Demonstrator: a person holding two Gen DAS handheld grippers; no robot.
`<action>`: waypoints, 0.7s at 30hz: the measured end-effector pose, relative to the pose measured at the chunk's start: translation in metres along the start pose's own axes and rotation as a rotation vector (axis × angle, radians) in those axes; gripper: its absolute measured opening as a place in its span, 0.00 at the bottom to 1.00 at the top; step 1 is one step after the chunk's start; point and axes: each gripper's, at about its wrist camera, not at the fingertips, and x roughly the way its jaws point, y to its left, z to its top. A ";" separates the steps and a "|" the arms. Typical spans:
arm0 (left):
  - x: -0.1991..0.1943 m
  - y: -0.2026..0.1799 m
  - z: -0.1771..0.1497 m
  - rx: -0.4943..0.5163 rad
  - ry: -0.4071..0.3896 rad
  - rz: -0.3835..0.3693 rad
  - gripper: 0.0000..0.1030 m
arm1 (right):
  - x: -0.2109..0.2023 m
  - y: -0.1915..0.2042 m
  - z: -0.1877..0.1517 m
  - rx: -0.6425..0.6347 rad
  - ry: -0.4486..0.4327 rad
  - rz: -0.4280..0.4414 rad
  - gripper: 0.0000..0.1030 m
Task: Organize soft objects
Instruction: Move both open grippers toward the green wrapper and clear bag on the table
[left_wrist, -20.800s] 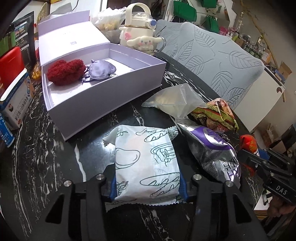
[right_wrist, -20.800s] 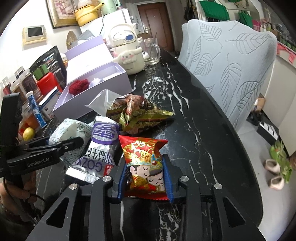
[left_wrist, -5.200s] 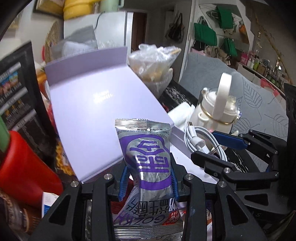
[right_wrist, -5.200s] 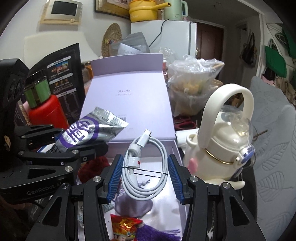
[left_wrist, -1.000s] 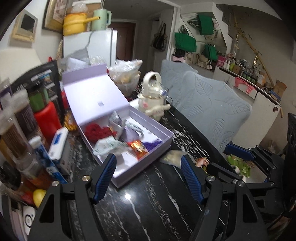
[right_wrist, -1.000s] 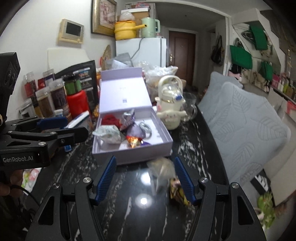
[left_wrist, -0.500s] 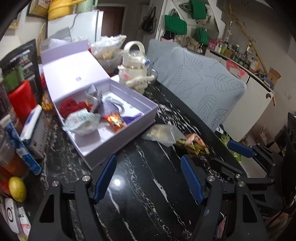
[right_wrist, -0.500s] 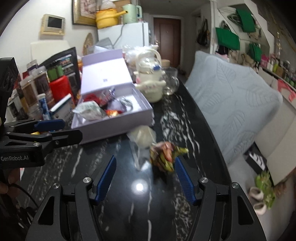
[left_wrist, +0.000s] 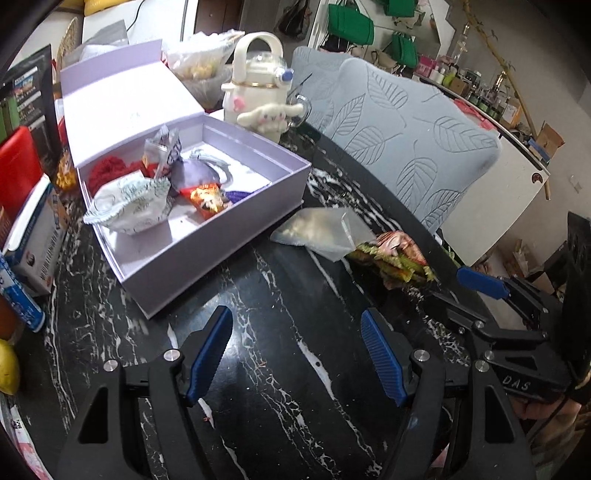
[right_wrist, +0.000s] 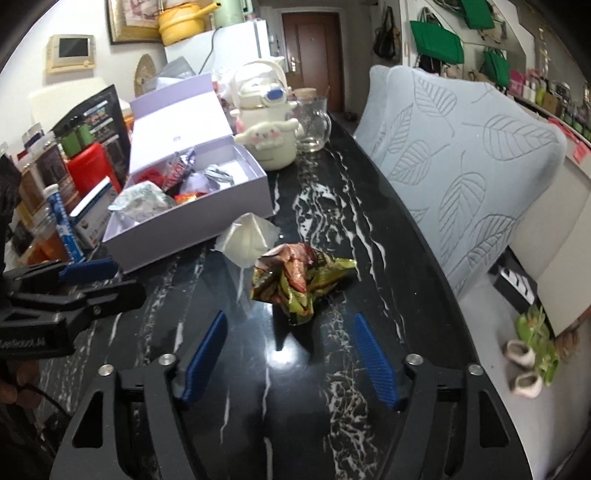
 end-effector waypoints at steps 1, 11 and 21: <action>0.003 0.001 -0.001 -0.001 0.006 0.004 0.70 | 0.004 -0.001 0.001 0.006 0.007 0.009 0.71; 0.013 0.006 0.012 0.000 0.001 0.050 0.70 | 0.029 -0.007 0.027 0.046 -0.022 0.020 0.78; 0.030 -0.003 0.047 0.026 -0.023 0.044 0.70 | 0.051 -0.031 0.039 0.080 -0.001 0.055 0.61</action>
